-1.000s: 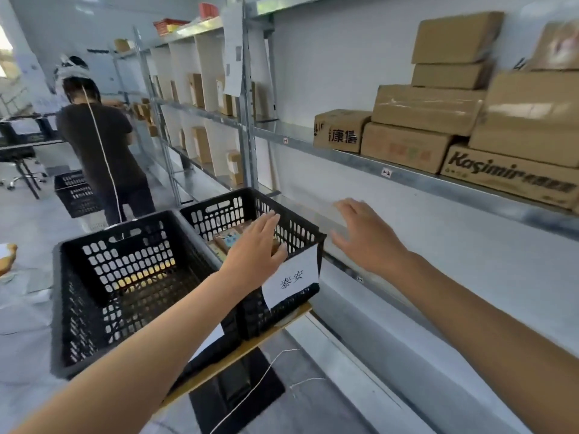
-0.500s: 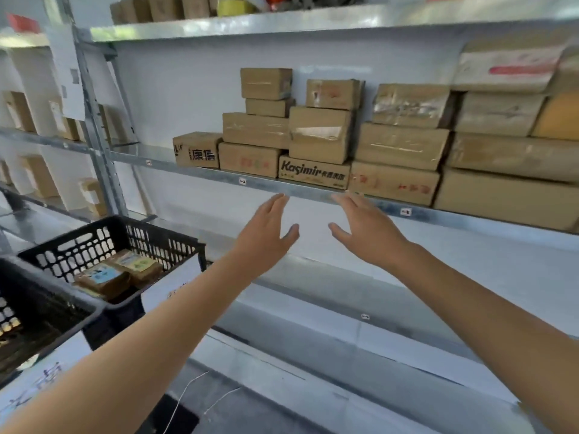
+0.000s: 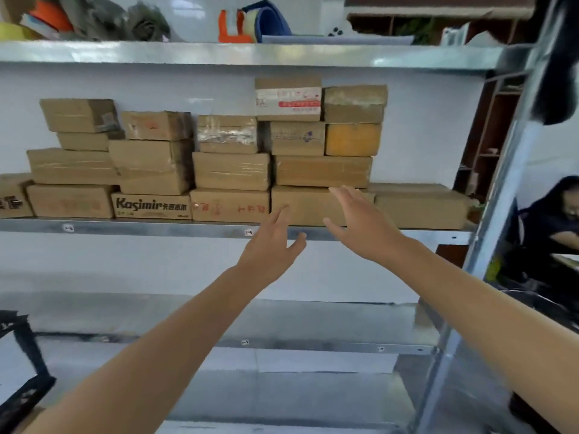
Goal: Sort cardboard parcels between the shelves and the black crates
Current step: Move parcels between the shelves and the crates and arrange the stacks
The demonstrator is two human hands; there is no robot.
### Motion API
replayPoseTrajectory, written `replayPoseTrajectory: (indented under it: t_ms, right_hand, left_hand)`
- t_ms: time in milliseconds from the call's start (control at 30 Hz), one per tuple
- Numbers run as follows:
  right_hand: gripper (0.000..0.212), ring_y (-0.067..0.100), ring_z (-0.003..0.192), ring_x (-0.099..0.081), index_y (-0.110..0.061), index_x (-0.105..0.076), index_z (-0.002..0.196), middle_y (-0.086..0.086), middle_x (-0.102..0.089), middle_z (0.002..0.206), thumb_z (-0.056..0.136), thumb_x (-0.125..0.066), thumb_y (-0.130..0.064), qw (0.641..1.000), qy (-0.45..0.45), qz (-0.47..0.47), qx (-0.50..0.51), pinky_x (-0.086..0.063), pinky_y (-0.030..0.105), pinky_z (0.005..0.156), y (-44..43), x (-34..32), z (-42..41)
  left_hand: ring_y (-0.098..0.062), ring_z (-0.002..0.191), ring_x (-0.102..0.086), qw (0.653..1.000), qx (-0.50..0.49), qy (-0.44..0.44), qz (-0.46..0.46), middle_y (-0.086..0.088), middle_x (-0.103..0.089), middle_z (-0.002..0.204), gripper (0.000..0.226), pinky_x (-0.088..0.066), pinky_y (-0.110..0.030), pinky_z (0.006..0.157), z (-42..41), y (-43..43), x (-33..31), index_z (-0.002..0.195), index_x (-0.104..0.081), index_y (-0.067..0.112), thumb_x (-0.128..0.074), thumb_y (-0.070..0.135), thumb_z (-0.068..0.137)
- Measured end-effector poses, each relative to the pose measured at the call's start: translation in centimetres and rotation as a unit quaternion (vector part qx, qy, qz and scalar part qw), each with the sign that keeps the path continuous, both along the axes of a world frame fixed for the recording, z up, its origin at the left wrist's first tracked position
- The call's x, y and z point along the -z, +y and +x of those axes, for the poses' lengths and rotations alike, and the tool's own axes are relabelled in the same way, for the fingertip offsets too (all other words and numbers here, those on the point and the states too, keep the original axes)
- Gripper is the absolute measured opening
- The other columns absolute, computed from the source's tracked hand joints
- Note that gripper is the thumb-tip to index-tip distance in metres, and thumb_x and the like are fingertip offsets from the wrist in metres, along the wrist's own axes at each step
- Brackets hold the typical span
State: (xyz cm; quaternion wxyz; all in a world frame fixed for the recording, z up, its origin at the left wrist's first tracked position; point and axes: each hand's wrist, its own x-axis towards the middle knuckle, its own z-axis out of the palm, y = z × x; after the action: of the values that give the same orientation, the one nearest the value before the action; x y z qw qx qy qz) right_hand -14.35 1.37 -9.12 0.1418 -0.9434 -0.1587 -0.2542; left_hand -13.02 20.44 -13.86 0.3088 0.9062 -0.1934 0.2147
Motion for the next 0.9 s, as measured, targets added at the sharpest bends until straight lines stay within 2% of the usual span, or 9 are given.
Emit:
replayPoseTrajectory:
  t_ms: [167, 233, 300, 400, 467, 567, 700, 833, 900]
  right_hand:
    - [0.054, 0.023, 0.134, -0.04, -0.011, -0.037, 0.145, 0.006, -0.044, 0.145, 0.098, -0.055, -0.03, 0.999, -0.025, 0.025, 0.041, -0.035, 0.031, 0.105, -9.0, -0.2, 1.3]
    - [0.054, 0.024, 0.134, -0.041, -0.01, -0.038, 0.145, 0.008, -0.045, 0.145, 0.098, -0.056, -0.029, 0.997, -0.03, 0.034, 0.056, -0.033, 0.03, 0.105, -12.2, 0.2, 2.0]
    - [0.055, 0.027, 0.131, -0.043, -0.007, -0.037, 0.145, 0.011, -0.044, 0.145, 0.099, -0.055, -0.031, 0.997, -0.014, 0.035, 0.074, -0.035, 0.035, 0.105, -15.1, 1.2, 2.7]
    - [0.05, 0.03, 0.119, -0.05, -0.005, -0.041, 0.138, 0.014, -0.048, 0.135, 0.099, -0.054, -0.032, 0.994, 0.009, 0.04, 0.098, -0.043, 0.039, 0.096, -19.1, 2.5, 3.8]
    - [0.048, 0.033, 0.122, -0.048, -0.004, -0.042, 0.137, 0.015, -0.047, 0.135, 0.098, -0.052, -0.029, 0.993, 0.023, 0.036, 0.106, -0.043, 0.044, 0.1, -21.7, 2.7, 4.7]
    - [0.056, 0.038, 0.132, -0.041, -0.002, -0.036, 0.144, 0.02, -0.039, 0.144, 0.097, -0.052, -0.028, 0.987, 0.041, 0.061, 0.14, -0.037, 0.047, 0.108, -25.1, 2.2, 6.2]
    - [0.061, 0.037, 0.127, -0.046, -0.003, -0.031, 0.147, 0.019, -0.038, 0.144, 0.098, -0.057, -0.029, 0.978, 0.032, 0.13, 0.16, -0.04, 0.041, 0.102, -28.5, 2.3, 8.9]
    - [0.076, 0.035, 0.132, -0.045, -0.01, -0.01, 0.154, 0.015, -0.034, 0.152, 0.099, -0.056, -0.033, 0.947, 0.087, 0.265, 0.157, -0.041, 0.04, 0.101, -29.9, 3.7, 11.0]
    - [0.081, 0.034, 0.133, -0.044, -0.012, 0.0, 0.156, 0.013, -0.036, 0.152, 0.1, -0.053, -0.038, 0.929, 0.114, 0.319, 0.147, -0.04, 0.038, 0.101, -30.2, 4.5, 12.1]
  left_hand:
    - [-0.021, 0.141, -0.037, 0.998, 0.052, -0.003, -0.029, -0.002, -0.034, 0.158, 0.062, -0.037, -0.037, 0.112, 3.2, -8.8, -1.2, 0.155, -0.027, 0.019, -0.054, 0.03, 0.1]
    - [-0.02, 0.127, -0.047, 0.997, 0.056, 0.0, -0.056, -0.004, -0.042, 0.15, 0.06, -0.044, -0.034, 0.098, 4.4, -11.9, -1.2, 0.153, -0.028, 0.019, -0.054, 0.028, 0.1]
    - [-0.016, 0.117, -0.049, 0.996, 0.062, 0.007, -0.065, -0.003, -0.043, 0.147, 0.056, -0.039, -0.027, 0.087, 5.1, -14.8, -0.3, 0.152, -0.03, 0.019, -0.052, 0.03, 0.101]
    - [-0.012, 0.124, -0.044, 0.995, 0.076, 0.012, -0.056, 0.0, -0.04, 0.151, 0.054, -0.033, -0.022, 0.089, 6.1, -18.3, 1.4, 0.15, -0.033, 0.017, -0.051, 0.031, 0.101]
    - [-0.015, 0.137, -0.039, 0.995, 0.078, 0.02, -0.061, 0.0, -0.036, 0.156, 0.055, -0.03, -0.021, 0.098, 6.9, -19.9, 1.8, 0.152, -0.031, 0.017, -0.05, 0.03, 0.102]
    - [-0.018, 0.145, -0.031, 0.996, 0.054, 0.03, -0.07, -0.002, -0.032, 0.16, 0.056, -0.023, -0.02, 0.105, 8.7, -21.8, 1.7, 0.154, -0.03, 0.015, -0.049, 0.028, 0.103]
    - [-0.022, 0.145, -0.031, 0.994, 0.01, 0.054, -0.093, -0.007, -0.029, 0.16, 0.063, -0.029, -0.028, 0.11, 10.2, -23.9, 2.4, 0.156, -0.023, 0.009, -0.049, 0.029, 0.102]
    - [-0.021, 0.132, -0.044, 0.986, -0.007, 0.071, -0.15, -0.007, -0.039, 0.151, 0.064, -0.037, -0.024, 0.094, 11.2, -25.2, 3.1, 0.154, -0.023, 0.011, -0.055, 0.023, 0.1]
    - [-0.02, 0.139, -0.038, 0.981, -0.002, 0.08, -0.177, -0.003, -0.032, 0.157, 0.07, -0.034, -0.022, 0.098, 11.6, -25.6, 3.1, 0.156, -0.017, 0.015, -0.057, 0.02, 0.099]
